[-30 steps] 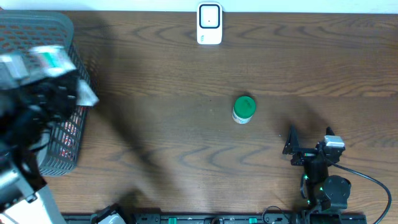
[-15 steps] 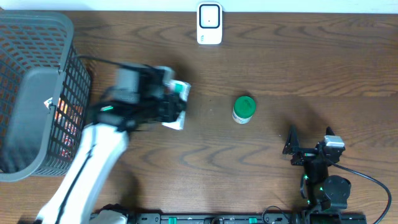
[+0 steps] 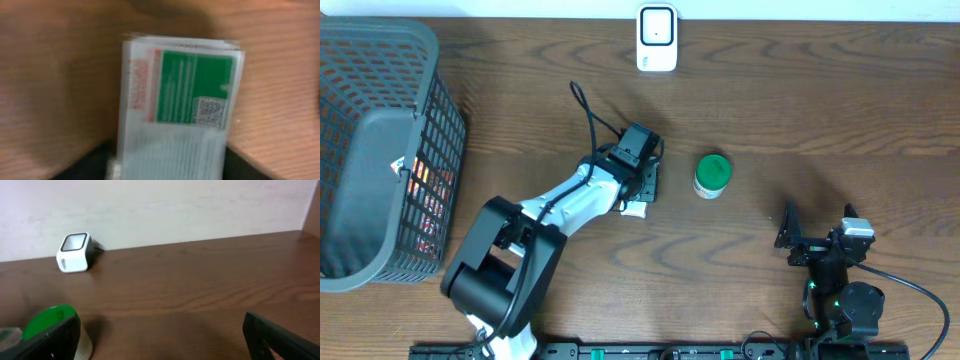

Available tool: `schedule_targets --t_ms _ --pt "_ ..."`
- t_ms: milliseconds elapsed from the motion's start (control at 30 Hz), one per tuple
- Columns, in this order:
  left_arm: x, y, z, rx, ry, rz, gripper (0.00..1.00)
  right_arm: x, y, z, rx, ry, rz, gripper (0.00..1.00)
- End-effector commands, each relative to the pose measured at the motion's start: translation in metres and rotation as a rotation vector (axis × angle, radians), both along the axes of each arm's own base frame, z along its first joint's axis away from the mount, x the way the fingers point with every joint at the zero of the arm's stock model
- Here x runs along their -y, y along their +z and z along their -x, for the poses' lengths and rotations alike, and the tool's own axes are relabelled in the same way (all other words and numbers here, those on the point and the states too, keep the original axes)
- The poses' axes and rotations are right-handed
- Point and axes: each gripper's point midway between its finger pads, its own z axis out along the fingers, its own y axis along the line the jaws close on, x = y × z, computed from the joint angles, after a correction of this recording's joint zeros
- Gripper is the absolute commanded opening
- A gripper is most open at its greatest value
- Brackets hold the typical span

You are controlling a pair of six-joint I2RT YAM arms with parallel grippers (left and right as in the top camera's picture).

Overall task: Scan the item barcode
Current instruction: 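Place the Panadol box left of the jar with the left gripper, then reach into the basket and grasp the Kleenex tissue pack with left gripper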

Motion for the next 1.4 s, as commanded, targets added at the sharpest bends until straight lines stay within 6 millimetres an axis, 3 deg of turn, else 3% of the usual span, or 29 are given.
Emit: schedule_targets --t_ms 0,67,133,233,367,433,500,567,633,700,800,867,1000,1133,1367 --pt "-0.022 -0.014 0.005 -0.036 0.073 -0.081 0.96 -0.002 0.0 0.0 -0.001 0.008 0.013 0.99" --pt "-0.019 0.011 -0.001 -0.006 0.067 -0.063 0.98 -0.002 0.0 0.0 -0.001 0.008 0.013 0.99" --pt "-0.012 0.052 -0.007 0.061 0.012 -0.028 0.99 -0.002 0.0 0.0 -0.001 0.008 0.013 0.99" --pt "-0.012 0.144 -0.014 0.211 -0.025 0.033 0.99 -0.002 0.0 0.0 -0.001 0.008 0.013 0.99" --pt "-0.036 0.276 -0.012 0.45 -0.014 0.117 0.99 -0.002 0.0 0.0 -0.001 0.008 0.013 0.99" --pt "-0.067 0.337 -0.005 0.568 0.025 0.127 0.99 -0.002 0.0 0.0 -0.001 0.008 0.013 0.99" --pt "-0.115 0.379 -0.001 0.659 0.151 0.081 1.0 -0.002 0.0 0.0 -0.001 0.008 0.013 0.99" --pt "-0.171 0.408 0.004 0.719 0.309 0.02 1.0 -0.002 0.0 0.0 -0.001 0.008 0.013 0.99" --pt "-0.233 0.423 0.009 0.746 0.488 -0.045 1.0 -0.002 0.0 0.0 -0.001 0.008 0.013 0.99" --pt "-0.288 0.421 0.015 0.737 0.644 -0.107 1.0 -0.002 0.0 0.0 -0.001 0.008 0.013 0.99" --pt "-0.361 0.397 0.022 0.648 0.838 -0.166 1.0 -0.002 0.0 0.0 -0.001 0.008 0.013 0.99" --pt "-0.394 0.37 0.023 0.557 0.914 -0.154 1.0 -0.002 0.0 0.0 -0.001 0.008 0.013 0.99" --pt "-0.44 0.305 0.019 0.348 1.063 -0.096 1.0 -0.002 0.0 0.0 -0.001 0.008 0.013 0.99" --pt "-0.46 0.241 0.004 0.165 1.047 -0.101 1.0 -0.002 0.0 0.0 -0.001 0.008 0.013 0.99" --pt "-0.469 0.144 -0.015 -0.079 0.938 -0.12 1.0 -0.002 0.0 0.0 -0.001 0.008 0.013 0.99"
